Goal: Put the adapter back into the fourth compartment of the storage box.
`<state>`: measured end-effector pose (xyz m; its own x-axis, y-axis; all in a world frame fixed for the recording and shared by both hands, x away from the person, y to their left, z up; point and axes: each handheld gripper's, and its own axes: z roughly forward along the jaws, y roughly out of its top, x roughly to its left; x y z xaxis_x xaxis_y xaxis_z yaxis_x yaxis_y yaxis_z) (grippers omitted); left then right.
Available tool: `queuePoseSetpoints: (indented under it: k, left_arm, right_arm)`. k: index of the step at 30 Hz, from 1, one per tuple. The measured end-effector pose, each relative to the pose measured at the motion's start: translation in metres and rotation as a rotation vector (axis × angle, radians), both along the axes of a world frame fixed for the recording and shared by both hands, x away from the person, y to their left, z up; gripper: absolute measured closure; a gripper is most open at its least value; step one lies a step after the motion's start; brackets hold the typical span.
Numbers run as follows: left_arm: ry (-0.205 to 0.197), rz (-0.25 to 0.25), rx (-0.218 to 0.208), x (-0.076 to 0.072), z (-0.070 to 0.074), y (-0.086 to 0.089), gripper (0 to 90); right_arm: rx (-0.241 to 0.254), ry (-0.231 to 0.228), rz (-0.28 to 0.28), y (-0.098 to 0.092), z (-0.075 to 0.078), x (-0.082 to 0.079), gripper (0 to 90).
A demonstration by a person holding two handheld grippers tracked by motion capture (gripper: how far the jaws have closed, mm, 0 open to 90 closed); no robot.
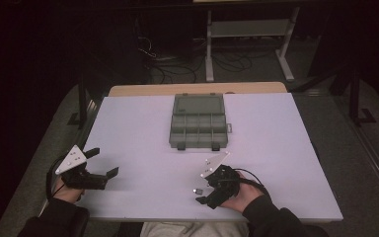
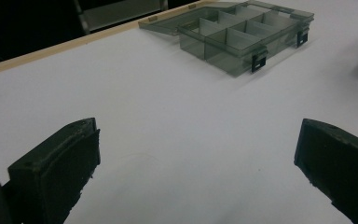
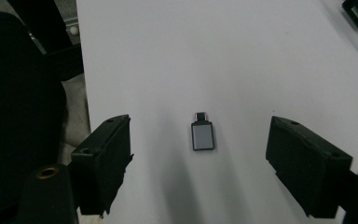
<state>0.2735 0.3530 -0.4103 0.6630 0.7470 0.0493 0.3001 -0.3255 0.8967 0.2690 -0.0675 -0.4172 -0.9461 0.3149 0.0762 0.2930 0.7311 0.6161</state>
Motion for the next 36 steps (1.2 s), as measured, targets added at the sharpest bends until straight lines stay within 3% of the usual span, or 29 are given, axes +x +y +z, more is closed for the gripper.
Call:
queuePoseSetpoints:
  k: [11, 19, 20, 24, 25, 30, 31, 36]
  left_arm:
    - [0.000, 0.000, -0.001, 0.000, 0.000, 0.000, 0.0]
    - [0.001, 0.000, -0.001, 0.000, 0.000, 0.000, 0.0]
    - [0.000, -0.001, -0.001, 0.000, 0.000, 0.000, 0.0]
    - [0.000, 0.000, 0.000, 0.000, 0.000, 0.000, 0.0]
    - [-0.001, 0.000, -0.001, 0.000, 0.000, 0.000, 0.0]
    - [0.000, -0.001, -0.002, 0.000, 0.000, 0.000, 0.0]
    - [-0.001, -0.001, -0.001, 0.000, 0.000, 0.000, 0.0]
    - [-0.002, 0.000, -0.003, 0.000, 0.000, 0.000, 0.0]
  right_arm:
    - [-0.050, 0.002, 0.017, 0.008, -0.007, 0.001, 29.4]
    - [-0.085, 0.002, -0.001, 0.012, -0.012, 0.003, 35.2]
    - [-0.096, 0.013, 0.006, 0.013, -0.013, 0.003, 39.3]
    - [-0.105, 0.017, 0.017, 0.015, -0.015, 0.004, 41.2]
    - [-0.116, 0.015, 0.020, 0.018, -0.017, 0.005, 46.3]
    - [-0.132, 0.002, 0.016, 0.020, -0.018, 0.006, 47.8]
    - [-0.135, -0.006, 0.010, 0.020, -0.018, 0.006, 54.4]
    - [-0.132, -0.010, 0.006, 0.020, -0.018, 0.007, 59.2]
